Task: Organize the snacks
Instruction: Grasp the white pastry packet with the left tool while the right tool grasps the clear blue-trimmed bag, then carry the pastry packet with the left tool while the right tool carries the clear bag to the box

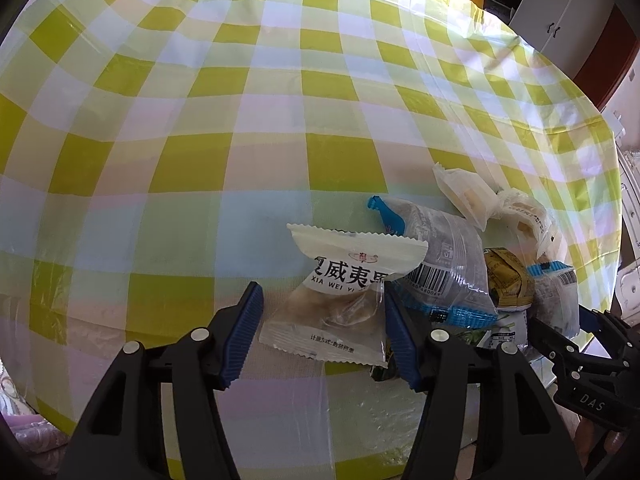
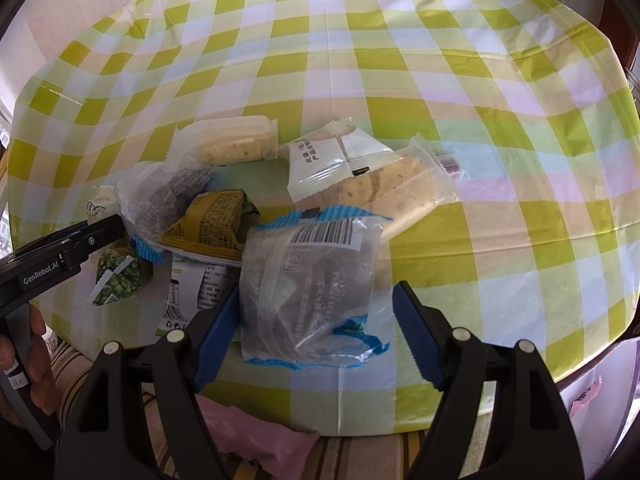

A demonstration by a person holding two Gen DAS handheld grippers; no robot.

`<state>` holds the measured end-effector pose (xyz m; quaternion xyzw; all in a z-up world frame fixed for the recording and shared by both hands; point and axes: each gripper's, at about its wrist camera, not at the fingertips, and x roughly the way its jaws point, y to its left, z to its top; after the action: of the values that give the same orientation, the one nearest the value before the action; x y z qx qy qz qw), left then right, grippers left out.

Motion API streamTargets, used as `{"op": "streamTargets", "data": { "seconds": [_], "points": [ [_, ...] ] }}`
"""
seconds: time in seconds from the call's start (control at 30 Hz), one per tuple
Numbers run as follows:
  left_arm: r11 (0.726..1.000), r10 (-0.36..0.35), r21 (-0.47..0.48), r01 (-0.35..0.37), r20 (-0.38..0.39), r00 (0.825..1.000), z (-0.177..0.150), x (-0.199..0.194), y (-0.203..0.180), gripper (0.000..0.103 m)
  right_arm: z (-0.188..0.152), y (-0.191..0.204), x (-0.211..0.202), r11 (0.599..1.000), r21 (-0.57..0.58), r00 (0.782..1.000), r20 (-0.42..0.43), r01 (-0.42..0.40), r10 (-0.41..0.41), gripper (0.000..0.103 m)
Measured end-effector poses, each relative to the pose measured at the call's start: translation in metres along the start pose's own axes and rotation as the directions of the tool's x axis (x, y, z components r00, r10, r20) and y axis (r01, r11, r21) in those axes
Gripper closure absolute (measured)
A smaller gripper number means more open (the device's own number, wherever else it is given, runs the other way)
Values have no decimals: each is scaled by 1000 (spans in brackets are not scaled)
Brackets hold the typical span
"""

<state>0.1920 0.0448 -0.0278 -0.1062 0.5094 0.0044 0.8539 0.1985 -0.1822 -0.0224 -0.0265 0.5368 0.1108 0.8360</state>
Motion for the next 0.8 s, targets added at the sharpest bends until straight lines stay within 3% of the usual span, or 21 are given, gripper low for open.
{"op": "streamTargets", "data": {
  "seconds": [0.37,0.8],
  "points": [
    [1000,17,-21,-16,54,998,-3,-7,2,59,-3,2,4,1000,-9,1000,-2,6,-6,46],
    [997,8,-71,2,146,989,-9,-36,10,63,-7,-2,-18,998,3,996,56,64,-64,50]
  ]
}}
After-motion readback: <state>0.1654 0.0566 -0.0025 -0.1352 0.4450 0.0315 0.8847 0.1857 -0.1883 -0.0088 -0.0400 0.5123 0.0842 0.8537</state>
